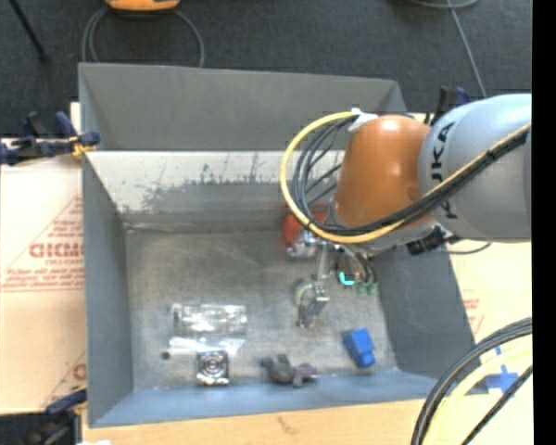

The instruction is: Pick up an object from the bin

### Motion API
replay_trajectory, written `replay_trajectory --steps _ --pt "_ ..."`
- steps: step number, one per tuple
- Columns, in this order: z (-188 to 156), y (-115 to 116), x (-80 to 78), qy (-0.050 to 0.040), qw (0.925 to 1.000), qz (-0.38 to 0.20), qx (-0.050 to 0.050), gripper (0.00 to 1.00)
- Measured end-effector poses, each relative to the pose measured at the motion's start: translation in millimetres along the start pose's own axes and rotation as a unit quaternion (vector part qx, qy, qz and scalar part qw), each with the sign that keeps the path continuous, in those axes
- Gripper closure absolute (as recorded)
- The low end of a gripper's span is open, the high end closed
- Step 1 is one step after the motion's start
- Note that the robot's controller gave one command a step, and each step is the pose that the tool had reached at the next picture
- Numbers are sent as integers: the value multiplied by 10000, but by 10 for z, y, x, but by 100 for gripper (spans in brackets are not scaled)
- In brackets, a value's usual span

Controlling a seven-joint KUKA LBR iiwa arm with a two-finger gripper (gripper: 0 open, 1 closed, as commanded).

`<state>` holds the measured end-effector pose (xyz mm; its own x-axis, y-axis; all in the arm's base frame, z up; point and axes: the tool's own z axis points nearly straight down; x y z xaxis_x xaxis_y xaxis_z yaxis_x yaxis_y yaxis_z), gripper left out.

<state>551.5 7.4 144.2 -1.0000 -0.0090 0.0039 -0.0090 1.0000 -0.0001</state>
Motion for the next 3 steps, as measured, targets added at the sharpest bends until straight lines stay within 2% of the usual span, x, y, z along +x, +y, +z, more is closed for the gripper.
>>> replay_trajectory --steps 1,2,3 --pt "641 -639 -244 -24 9894 -1454 17 0" --pt "667 -463 -95 -49 9815 -1913 16 0" --pt "652 -458 -112 -74 9817 -1902 13 100"
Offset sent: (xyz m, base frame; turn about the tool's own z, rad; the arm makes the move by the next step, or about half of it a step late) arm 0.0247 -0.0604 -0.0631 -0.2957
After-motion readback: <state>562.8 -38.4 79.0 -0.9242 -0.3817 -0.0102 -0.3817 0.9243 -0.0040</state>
